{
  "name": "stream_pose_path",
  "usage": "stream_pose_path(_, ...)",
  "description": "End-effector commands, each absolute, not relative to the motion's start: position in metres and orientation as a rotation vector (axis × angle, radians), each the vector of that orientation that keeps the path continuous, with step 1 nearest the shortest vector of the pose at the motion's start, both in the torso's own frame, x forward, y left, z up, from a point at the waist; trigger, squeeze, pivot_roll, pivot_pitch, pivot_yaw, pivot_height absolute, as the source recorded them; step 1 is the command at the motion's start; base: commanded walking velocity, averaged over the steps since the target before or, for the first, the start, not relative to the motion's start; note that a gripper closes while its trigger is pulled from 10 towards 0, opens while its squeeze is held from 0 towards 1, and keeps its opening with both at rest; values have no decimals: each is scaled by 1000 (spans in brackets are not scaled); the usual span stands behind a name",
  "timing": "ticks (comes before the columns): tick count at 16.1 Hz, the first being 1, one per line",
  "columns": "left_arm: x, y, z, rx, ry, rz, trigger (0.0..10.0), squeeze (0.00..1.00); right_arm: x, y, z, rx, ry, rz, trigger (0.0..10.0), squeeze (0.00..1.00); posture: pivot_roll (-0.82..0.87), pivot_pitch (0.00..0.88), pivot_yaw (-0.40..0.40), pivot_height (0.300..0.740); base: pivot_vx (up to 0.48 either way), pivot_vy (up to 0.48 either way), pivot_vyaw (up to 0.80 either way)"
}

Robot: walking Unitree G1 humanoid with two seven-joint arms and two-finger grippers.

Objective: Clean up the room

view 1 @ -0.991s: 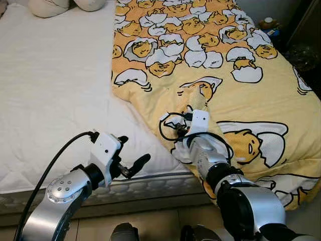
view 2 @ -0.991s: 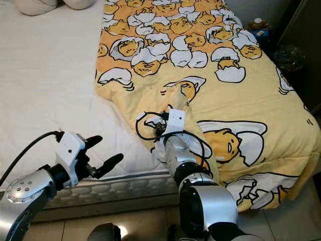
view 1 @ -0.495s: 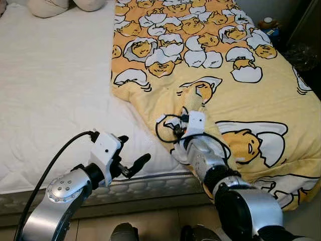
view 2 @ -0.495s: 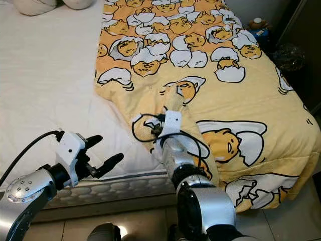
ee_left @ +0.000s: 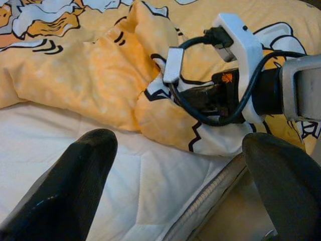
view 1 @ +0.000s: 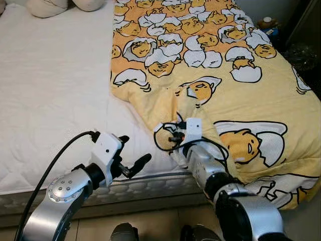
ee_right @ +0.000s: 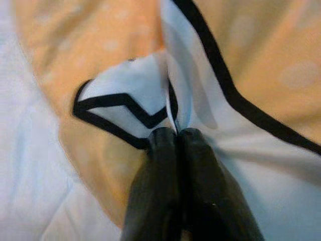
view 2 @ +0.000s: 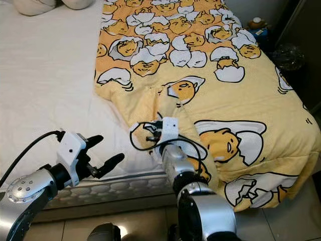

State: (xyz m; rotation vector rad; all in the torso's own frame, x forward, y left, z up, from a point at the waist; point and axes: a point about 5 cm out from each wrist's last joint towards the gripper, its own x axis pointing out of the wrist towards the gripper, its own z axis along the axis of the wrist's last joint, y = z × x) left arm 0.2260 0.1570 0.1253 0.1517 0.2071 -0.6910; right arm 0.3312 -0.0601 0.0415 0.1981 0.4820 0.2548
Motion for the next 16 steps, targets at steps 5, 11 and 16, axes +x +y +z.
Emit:
stream_pose_path(5,226,157,125,156,210,-698,10000,0,275,0,13,242,545,588,0,0,190,129,33,740,0,0,0)
stream_pose_path(11,228,156,125,155,208,-707,10000,0,253,-15,2,277,588,780,0,0,175,129,39,740,0,0,0)
stream_pose_path(16,227,158,125,163,212,-706,10000,0,220,-20,-12,367,678,940,0,0,177,131,43,740,0,0,0)
